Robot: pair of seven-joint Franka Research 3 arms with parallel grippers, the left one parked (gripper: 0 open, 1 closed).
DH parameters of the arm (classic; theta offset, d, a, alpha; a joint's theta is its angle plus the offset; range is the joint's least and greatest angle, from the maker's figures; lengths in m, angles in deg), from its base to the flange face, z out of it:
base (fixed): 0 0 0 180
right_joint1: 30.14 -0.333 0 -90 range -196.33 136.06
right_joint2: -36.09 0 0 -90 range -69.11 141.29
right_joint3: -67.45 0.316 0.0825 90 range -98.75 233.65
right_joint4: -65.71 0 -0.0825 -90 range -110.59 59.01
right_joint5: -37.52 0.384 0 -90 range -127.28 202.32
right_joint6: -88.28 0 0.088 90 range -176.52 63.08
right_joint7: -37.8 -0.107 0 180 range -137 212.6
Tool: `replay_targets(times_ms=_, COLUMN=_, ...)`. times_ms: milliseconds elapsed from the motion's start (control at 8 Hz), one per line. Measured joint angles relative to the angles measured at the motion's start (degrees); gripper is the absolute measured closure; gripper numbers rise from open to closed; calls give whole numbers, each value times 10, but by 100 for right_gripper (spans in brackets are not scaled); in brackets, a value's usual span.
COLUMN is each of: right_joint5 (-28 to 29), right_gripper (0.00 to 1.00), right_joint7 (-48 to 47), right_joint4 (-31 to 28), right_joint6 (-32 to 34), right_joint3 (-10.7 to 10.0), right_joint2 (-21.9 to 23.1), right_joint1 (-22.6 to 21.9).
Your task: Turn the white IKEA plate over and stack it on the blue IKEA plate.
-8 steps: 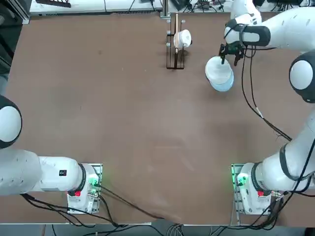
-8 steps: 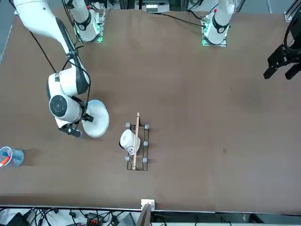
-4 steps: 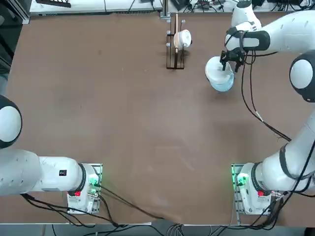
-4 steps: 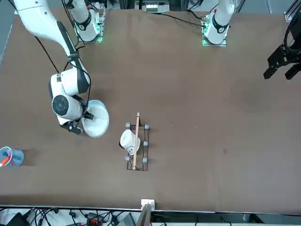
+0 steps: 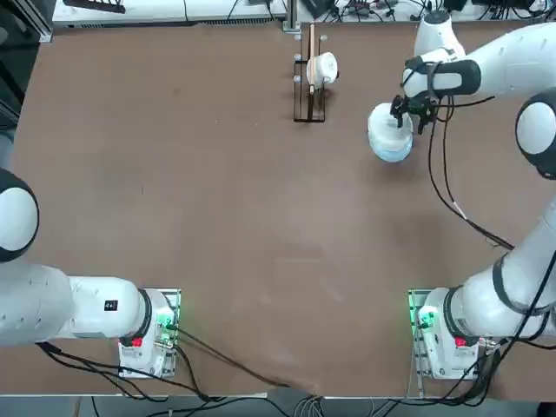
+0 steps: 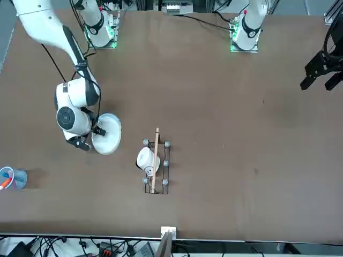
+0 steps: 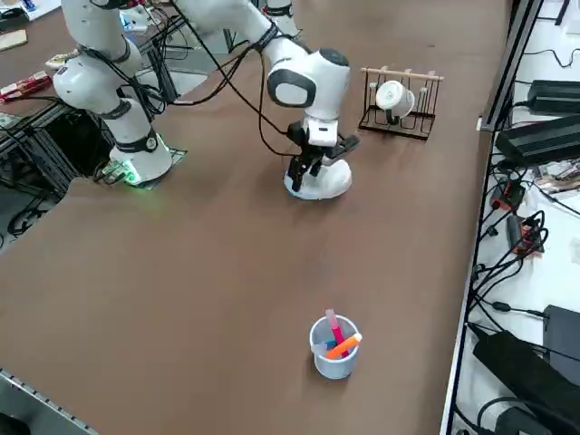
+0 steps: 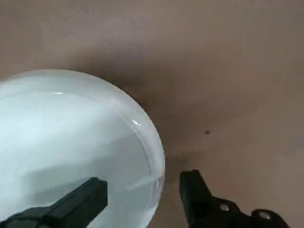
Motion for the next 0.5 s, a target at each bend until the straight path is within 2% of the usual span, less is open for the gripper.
replay_targets(times_ms=500, right_joint5=-1, right_gripper=0, right_joint7=27, right_joint4=-17, right_joint6=-21, right_joint3=0, right_joint2=0, right_joint1=22)
